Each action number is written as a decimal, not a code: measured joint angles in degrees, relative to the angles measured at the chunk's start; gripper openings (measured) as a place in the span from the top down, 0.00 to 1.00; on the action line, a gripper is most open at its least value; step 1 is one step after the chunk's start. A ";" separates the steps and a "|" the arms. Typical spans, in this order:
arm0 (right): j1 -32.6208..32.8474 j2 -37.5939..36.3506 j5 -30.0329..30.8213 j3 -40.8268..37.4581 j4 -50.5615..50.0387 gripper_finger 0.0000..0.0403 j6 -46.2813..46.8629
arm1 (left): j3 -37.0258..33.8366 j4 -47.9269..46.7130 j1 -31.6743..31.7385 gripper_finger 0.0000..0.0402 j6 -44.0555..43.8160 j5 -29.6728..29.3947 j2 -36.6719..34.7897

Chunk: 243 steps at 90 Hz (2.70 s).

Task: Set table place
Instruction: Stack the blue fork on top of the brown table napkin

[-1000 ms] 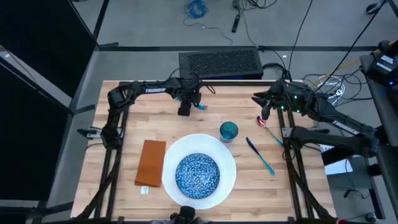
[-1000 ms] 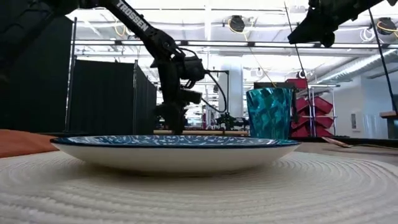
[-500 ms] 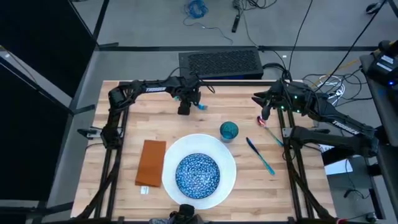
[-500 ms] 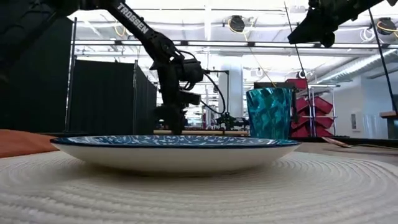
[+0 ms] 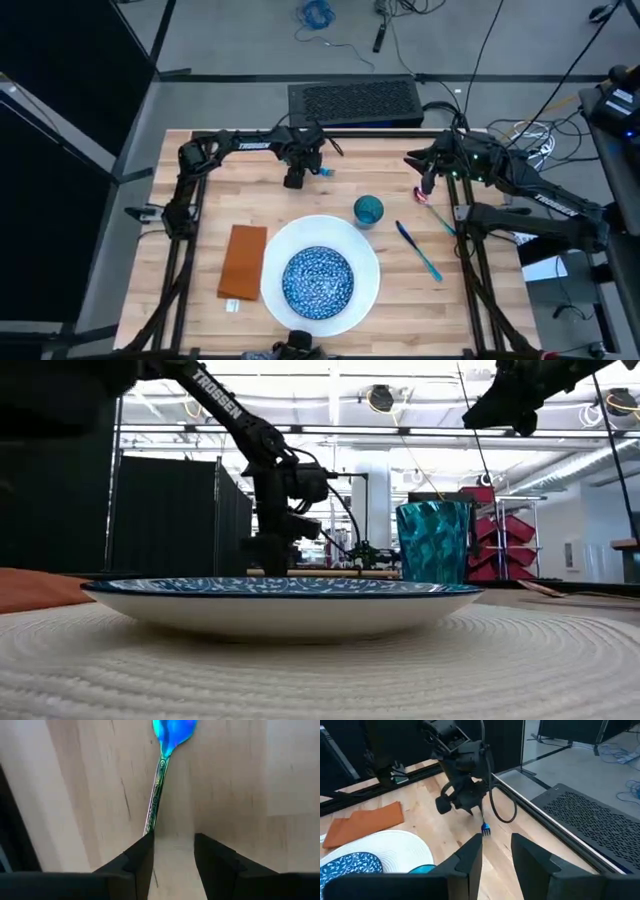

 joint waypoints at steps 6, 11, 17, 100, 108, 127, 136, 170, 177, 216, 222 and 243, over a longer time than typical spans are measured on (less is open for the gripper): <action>0.00 0.02 0.00 0.00 0.00 0.77 -0.27 | 1.04 -0.81 -0.03 0.69 -0.02 -0.59 0.15; 0.00 0.00 0.00 0.00 0.06 0.77 -0.43 | 2.53 -2.47 -0.07 0.69 -0.18 -0.92 0.24; 0.00 0.02 0.00 0.00 0.04 0.77 -0.59 | 4.32 -3.13 -0.17 0.69 -0.48 -0.90 0.31; 0.00 0.02 -0.79 0.00 -0.10 0.77 -1.10 | 8.31 -4.53 1.29 0.69 0.83 4.36 -0.04; 0.00 0.01 -0.88 0.00 -0.07 0.77 -1.05 | 8.31 -6.04 1.65 0.69 0.83 4.84 -0.07; 0.00 0.02 -0.88 0.00 0.35 0.77 -0.79 | 8.31 -6.70 3.56 0.69 -0.63 7.49 -0.09; 0.00 0.01 -0.90 0.00 0.34 0.77 -0.44 | 8.39 -6.33 4.59 0.69 -1.43 8.39 0.52; -0.01 0.00 -1.12 0.00 0.32 0.77 -0.32 | 8.35 -10.73 5.49 0.69 -2.02 12.75 1.01; -0.02 0.02 -1.11 0.00 0.30 0.77 -0.32 | 8.37 -11.05 5.52 0.69 -1.94 11.43 2.09; 0.17 0.02 -1.09 0.00 0.26 0.77 -0.68 | 10.86 -8.81 5.62 0.69 -1.07 8.13 2.73; 0.17 0.00 -1.07 0.00 0.28 0.77 -0.91 | 11.42 -8.81 5.49 0.69 -0.38 7.41 2.73; 0.20 0.00 -1.07 0.00 0.28 0.77 -1.24 | 11.63 -9.47 5.45 0.69 0.84 7.65 3.79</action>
